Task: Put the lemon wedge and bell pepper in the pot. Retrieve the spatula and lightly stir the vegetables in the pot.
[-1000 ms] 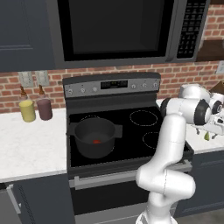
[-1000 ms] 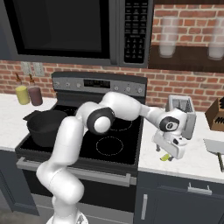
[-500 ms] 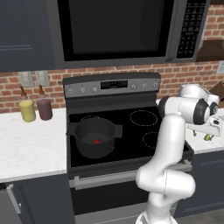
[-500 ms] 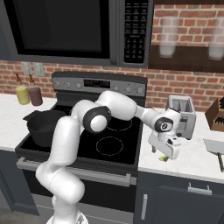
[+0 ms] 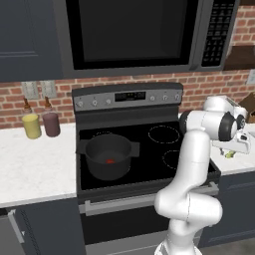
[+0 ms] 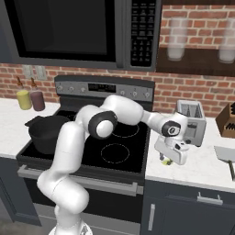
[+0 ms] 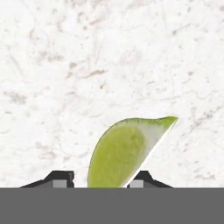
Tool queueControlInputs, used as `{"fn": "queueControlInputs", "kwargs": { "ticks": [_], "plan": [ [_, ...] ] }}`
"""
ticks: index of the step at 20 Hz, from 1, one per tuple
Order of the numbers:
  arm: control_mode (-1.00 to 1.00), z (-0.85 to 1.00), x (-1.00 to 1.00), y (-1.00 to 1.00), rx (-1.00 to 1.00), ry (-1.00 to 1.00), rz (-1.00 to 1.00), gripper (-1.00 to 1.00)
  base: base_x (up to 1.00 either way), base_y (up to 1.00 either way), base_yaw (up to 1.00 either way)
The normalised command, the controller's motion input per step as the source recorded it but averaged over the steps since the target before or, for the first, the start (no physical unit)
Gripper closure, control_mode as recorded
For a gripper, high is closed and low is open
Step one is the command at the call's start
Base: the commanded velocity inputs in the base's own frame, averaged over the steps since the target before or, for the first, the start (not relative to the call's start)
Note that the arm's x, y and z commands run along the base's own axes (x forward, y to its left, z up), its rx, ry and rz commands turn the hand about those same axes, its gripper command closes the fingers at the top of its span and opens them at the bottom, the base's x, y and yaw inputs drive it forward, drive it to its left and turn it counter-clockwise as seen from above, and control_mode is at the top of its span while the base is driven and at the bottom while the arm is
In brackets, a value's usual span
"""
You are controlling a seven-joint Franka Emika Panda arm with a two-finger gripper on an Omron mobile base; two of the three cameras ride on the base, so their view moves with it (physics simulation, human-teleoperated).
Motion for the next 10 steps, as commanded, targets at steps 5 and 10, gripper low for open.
{"fn": "queueControlInputs", "kwargs": {
  "ticks": [5, 10],
  "plan": [
    [-1.00, -0.36, -0.21, -0.47, 0.00, 0.00, 0.00, 1.00, 0.00, 0.00, 0.00],
    [-1.00, -0.27, -0.10, -0.34, 0.00, 0.00, 0.00, 1.00, 0.00, 0.00, 0.00]
  ]
}}
